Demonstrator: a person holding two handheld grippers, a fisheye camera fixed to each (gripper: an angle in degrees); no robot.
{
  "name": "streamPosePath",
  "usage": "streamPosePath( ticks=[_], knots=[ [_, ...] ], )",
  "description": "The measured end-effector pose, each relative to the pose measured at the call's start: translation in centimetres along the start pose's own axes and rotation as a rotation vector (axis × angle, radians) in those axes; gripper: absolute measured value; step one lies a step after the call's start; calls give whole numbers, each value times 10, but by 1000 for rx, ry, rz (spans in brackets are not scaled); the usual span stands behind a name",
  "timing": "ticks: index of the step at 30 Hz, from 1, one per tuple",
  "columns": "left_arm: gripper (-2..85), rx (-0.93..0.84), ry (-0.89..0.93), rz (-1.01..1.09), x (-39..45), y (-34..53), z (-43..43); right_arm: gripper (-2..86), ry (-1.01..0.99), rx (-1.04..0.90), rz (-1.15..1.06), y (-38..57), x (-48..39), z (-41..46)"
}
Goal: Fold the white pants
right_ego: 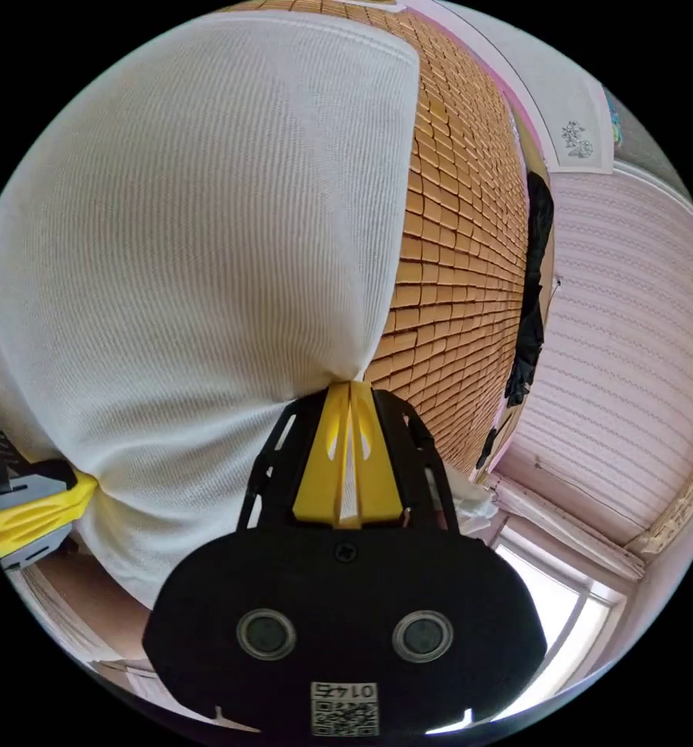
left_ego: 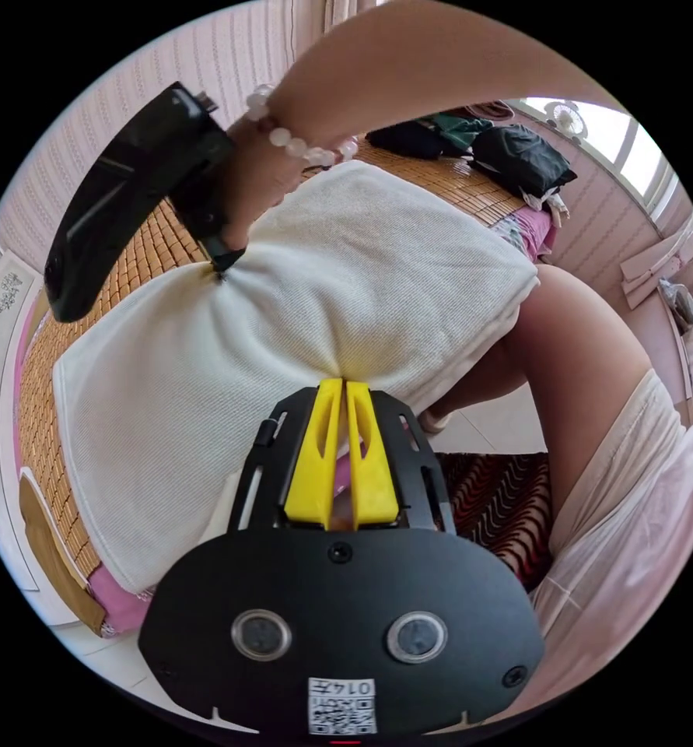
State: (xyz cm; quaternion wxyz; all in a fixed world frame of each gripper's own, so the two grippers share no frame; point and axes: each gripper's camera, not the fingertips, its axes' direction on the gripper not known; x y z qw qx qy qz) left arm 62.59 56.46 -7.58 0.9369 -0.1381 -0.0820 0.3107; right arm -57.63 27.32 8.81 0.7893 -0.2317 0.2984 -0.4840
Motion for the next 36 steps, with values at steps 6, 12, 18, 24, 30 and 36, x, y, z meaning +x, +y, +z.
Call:
streamPosePath(
  ticks=[6, 12, 18, 24, 30, 36],
  knots=[
    [-9, -10, -9, 30, 8, -2, 1, -5, -146, 76, 190, 43, 43, 17],
    [-4, 139, 190, 0, 2, 12, -38, 15, -217, 296, 787, 227, 87, 10],
    [107, 262, 120, 57, 42, 9, -63, 191, -581, 73, 935, 389, 41, 72],
    [161, 201, 222, 220, 93, -24, -61, 148, -973, 201, 1179, 482, 41, 122],
    [173, 113, 204, 330, 128, -61, -48, 60, -1219, 348, 1207, 534, 58, 143],
    [66, 154, 11, 251, 118, -62, -68, 73, -1220, 494, 1130, 566, 82, 125]
  ],
)
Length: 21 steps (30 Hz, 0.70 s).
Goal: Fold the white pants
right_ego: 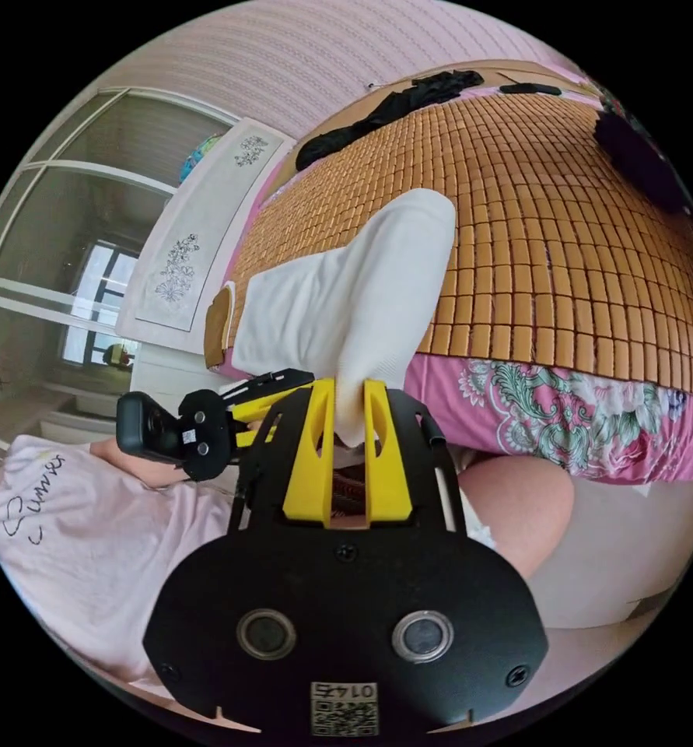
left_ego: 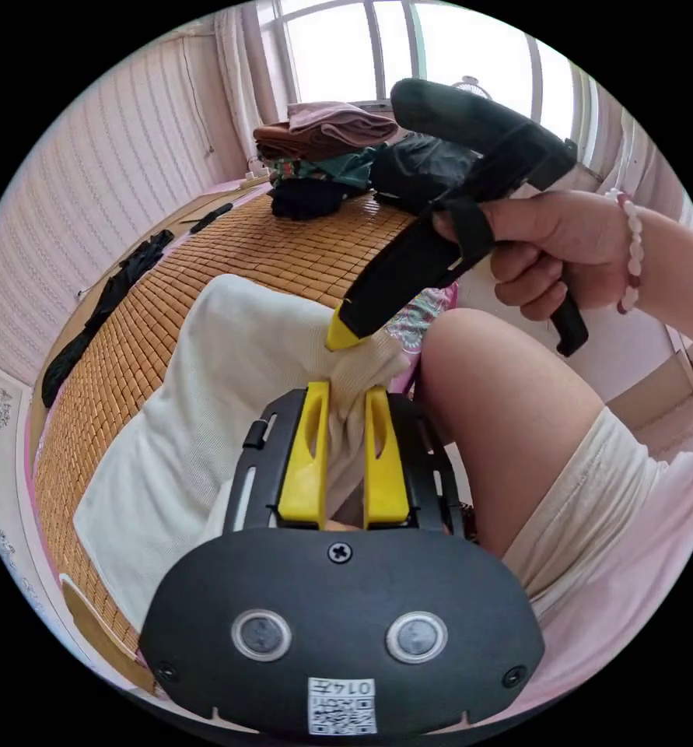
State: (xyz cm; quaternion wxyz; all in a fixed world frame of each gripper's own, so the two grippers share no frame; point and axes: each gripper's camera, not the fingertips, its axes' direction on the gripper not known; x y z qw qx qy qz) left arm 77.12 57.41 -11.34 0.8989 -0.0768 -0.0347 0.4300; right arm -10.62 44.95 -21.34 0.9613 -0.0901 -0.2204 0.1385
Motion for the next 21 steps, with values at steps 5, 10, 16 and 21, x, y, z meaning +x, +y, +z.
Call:
streamPosePath(
  ticks=[5, 10, 16, 21],
  knots=[
    [47, 47, 86, -120, -45, 22, -31, 122, -103, 328, 152, 12, 43, -44],
    [47, 115, 75, -191, -67, 45, -68, 161, -175, 237, 204, -11, 56, -9],
    [48, 291, 40, -371, -128, 98, -151, 102, -378, 204, -65, -63, -17, -10],
    [54, 398, -114, -565, -184, 179, -246, 105, -405, 81, -432, -117, -171, 65]
  ],
)
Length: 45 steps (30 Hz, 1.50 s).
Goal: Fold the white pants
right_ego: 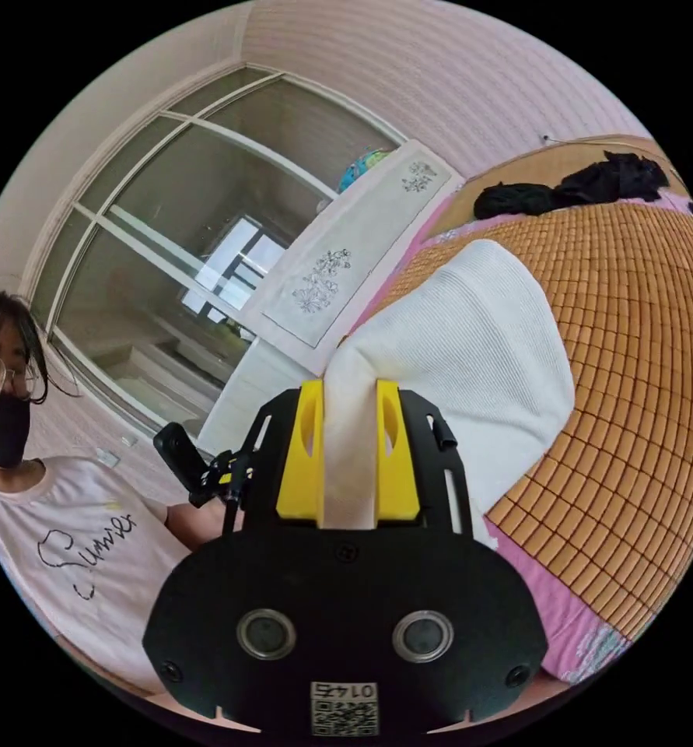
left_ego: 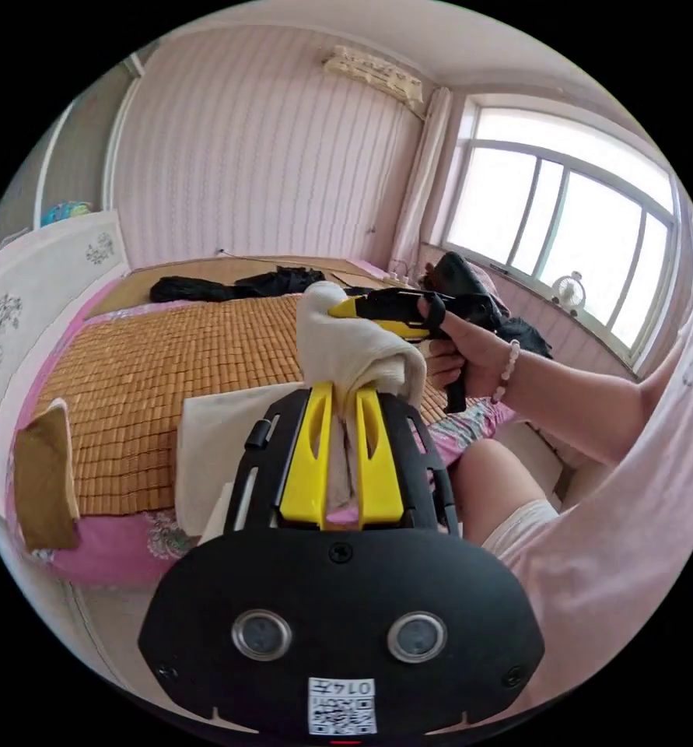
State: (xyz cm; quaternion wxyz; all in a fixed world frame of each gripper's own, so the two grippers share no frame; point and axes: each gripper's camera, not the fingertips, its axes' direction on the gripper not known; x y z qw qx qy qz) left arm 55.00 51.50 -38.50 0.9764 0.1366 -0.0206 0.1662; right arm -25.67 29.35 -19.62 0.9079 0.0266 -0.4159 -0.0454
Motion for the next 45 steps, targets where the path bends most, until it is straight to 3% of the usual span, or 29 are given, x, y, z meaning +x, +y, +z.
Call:
streamPosePath(
  ticks=[5, 6, 10, 16, 19, 22, 24, 26, 28, 30, 32, 36, 40, 45],
  knots=[
    [61, -145, -375, -267, -111, 59, -58, 75, 56, -320, 40, -15, 19, 147],
    [60, -154, -382, -296, -121, 65, -63, 62, 82, -384, 88, -11, 26, 160],
    [59, -171, -351, -391, -166, 87, -78, 46, 129, -349, -12, 14, 9, 142],
    [75, -168, -207, -333, -199, 49, -37, 27, 361, -399, -64, 70, -14, 142],
    [98, -182, -244, -265, -212, 20, -10, 20, 471, -481, -126, 69, -18, 183],
    [120, -311, -307, -225, -240, 10, 25, 11, 538, -527, -172, 61, -11, 216],
    [141, -402, -343, -240, -266, 21, 47, 7, 477, -533, -170, 52, -1, 221],
    [150, -359, -164, -486, -316, 37, 41, 5, 382, -529, -116, 42, 3, 208],
    [148, -363, -6, -588, -342, 37, 32, 10, 239, -397, -106, 36, 0, 176],
    [159, -335, 52, -510, -351, 30, 19, 33, 140, -131, -162, 43, -1, 122],
    [182, -344, 59, -466, -370, 24, 16, 73, 223, -42, -13, 48, 23, 99],
    [221, -436, 148, -496, -408, 25, 40, 182, 190, -17, 396, 59, 97, 99],
    [198, -436, 317, -604, -429, 34, 52, 185, 115, -55, 429, 55, 118, 134],
    [173, -369, 312, -608, -437, 48, 38, 137, 103, -118, 439, 35, 115, 151]
  ],
)
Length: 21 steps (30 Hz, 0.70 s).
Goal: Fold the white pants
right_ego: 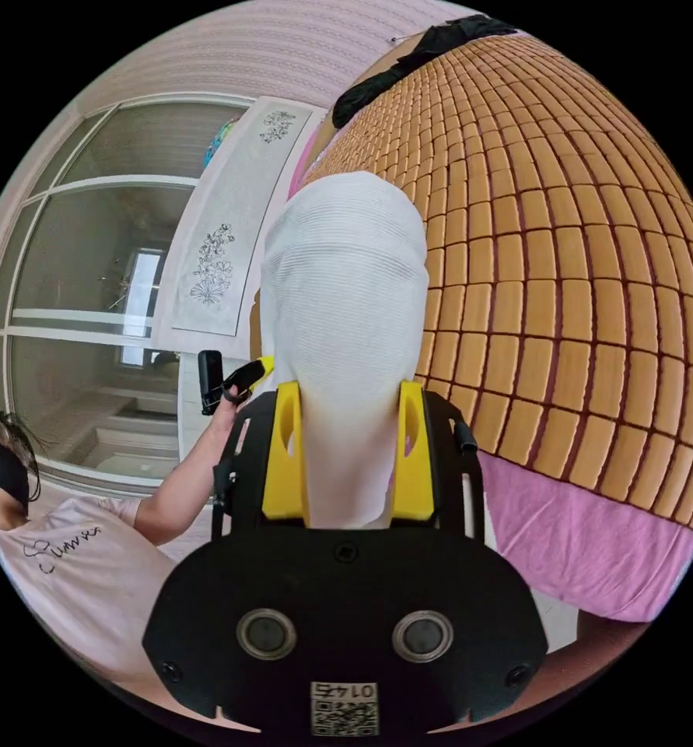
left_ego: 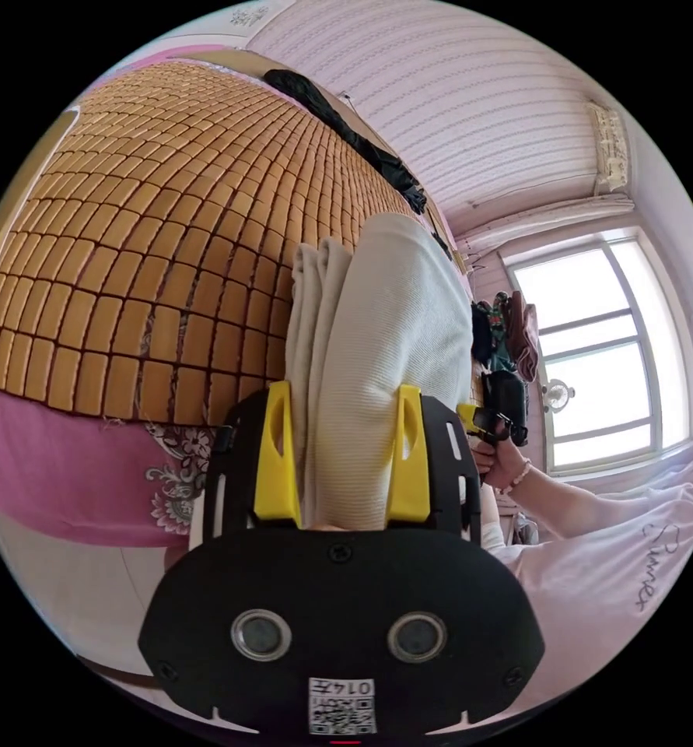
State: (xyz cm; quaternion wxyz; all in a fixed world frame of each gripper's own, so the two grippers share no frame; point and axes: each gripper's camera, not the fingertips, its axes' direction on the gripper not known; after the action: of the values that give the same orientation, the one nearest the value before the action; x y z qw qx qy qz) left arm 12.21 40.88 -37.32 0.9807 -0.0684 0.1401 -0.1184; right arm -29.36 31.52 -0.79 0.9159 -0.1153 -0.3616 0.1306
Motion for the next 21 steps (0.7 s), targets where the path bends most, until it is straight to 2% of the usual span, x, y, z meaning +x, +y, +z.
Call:
streamPosePath(
  ticks=[1, 6, 7, 9, 13, 15, 18, 21],
  knots=[
    [162, 17, -11, 17, 1, 3, -6, 128, 15, -19, -37, -2, -9, 0],
    [123, 105, -24, 11, 3, 29, -39, 97, 250, -175, -509, -22, -140, 15],
    [120, 147, 9, -18, -3, 42, -50, 96, 271, -193, -571, -24, -158, 19],
    [117, 250, 77, -74, -15, 69, -68, 94, 347, -256, -844, -23, -231, 40],
    [114, 636, 65, -123, -10, 157, -125, 93, 282, -359, -1197, -19, -330, 72],
    [113, 791, -2, -158, 5, 193, -156, 94, 158, -433, -1355, -28, -385, 92],
    [114, 990, -146, -212, 33, 229, -203, 99, 36, -488, -1398, -77, -435, 125],
    [123, 1113, -281, -271, 40, 217, -241, 106, 128, -486, -1274, -154, -467, 187]
  ],
)
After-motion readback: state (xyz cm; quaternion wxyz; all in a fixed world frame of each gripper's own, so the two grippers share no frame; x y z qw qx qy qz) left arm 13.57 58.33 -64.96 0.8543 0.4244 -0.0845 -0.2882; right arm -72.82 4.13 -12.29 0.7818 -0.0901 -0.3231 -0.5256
